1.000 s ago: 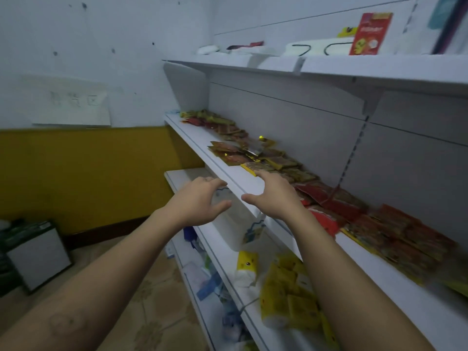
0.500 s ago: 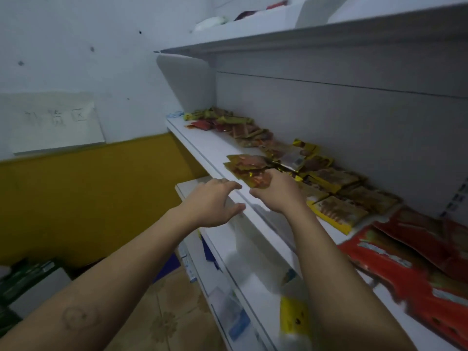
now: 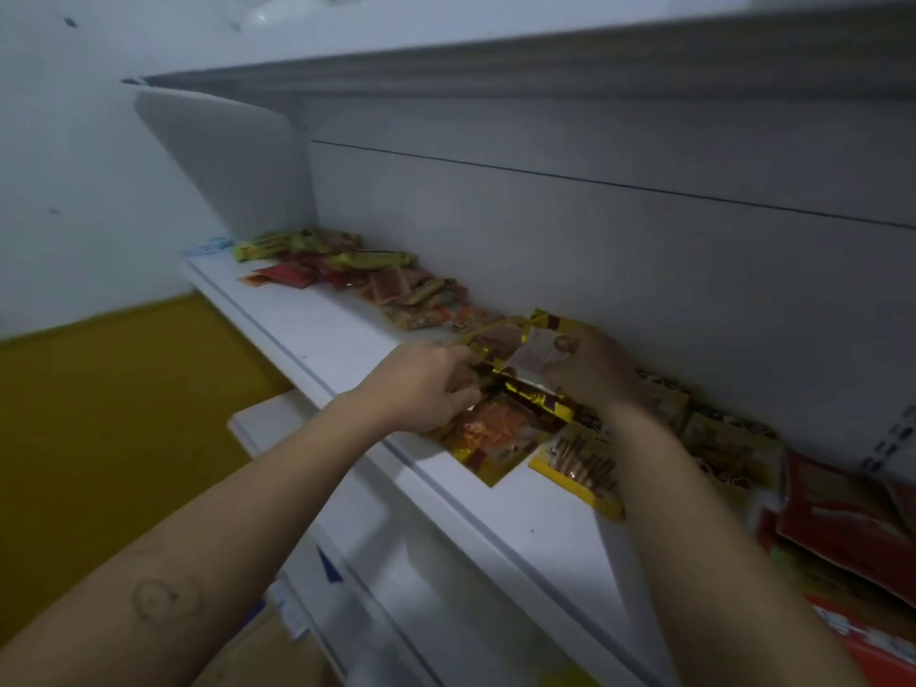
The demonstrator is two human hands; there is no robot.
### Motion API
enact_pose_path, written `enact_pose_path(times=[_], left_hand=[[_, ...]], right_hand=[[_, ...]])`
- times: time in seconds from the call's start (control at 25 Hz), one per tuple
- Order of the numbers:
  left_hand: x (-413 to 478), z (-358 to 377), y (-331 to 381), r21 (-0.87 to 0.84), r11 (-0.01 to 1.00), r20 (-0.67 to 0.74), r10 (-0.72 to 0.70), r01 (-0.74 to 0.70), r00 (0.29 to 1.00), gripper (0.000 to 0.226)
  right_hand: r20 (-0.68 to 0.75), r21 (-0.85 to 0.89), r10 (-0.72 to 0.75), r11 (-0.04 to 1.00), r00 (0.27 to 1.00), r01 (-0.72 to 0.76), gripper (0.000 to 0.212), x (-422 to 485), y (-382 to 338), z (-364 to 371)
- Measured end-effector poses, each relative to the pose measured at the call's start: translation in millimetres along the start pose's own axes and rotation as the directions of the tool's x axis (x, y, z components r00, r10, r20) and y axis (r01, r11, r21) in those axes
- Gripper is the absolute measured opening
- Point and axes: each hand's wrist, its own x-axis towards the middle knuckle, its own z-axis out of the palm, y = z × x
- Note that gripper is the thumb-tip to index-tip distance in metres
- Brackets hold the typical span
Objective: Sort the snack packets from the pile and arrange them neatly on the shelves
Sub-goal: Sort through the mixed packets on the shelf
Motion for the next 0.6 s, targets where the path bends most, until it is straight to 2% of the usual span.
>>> enact_pose_path(times=[0.08, 0.16, 0.24, 0.36, 0.48, 0.56, 0.6], left_hand=[[31.6, 4.1, -18.9, -0.002, 0.998, 0.014, 0.062, -0.062, 0.998, 0.043], [61.1, 6.9, -35.0, 0.004, 0.992, 0.022, 0.129, -0.129, 0.991, 0.047], [85.2, 10.3, -51.7, -0.012, 0.975, 0.036, 0.224, -0.224, 0.974, 0.050], [112.7, 14.0, -68.5, -0.062, 0.921, 0.094, 0.390, -0.385, 0.916, 0.052], [139.7, 22.2, -78.3, -0.082, 0.859, 0.152, 0.511, -0.505, 0.846, 0.051], [150.6, 27.9, -83.4, -0.099, 0.831, 0.174, 0.556, -0.548, 0.812, 0.049], [152.9, 28.7, -85.7, -0.121, 0.819, 0.174, 0.573, -0.560, 0.801, 0.048]], right_hand=[[-0.063, -0.078, 0.043, 0.996, 0.997, -0.048, 0.048, 23.3, 6.8, 0.6], [-0.077, -0.151, 0.112, 0.981, 0.991, -0.122, 0.066, 44.0, 6.1, -2.2], [-0.018, -0.283, 0.176, 0.943, 0.984, -0.174, 0.094, 59.7, -5.8, -5.5], [0.121, -0.530, 0.274, 0.831, 0.954, -0.172, 0.115, 80.1, -22.9, -7.6], [0.153, -0.550, 0.346, 0.808, 0.925, -0.211, 0.115, 92.6, -32.7, -9.7], [0.092, -0.538, 0.329, 0.811, 0.940, -0.231, 0.097, 88.4, -42.4, -8.8], [0.058, -0.541, 0.302, 0.811, 0.951, -0.224, 0.082, 83.1, -49.6, -7.6]])
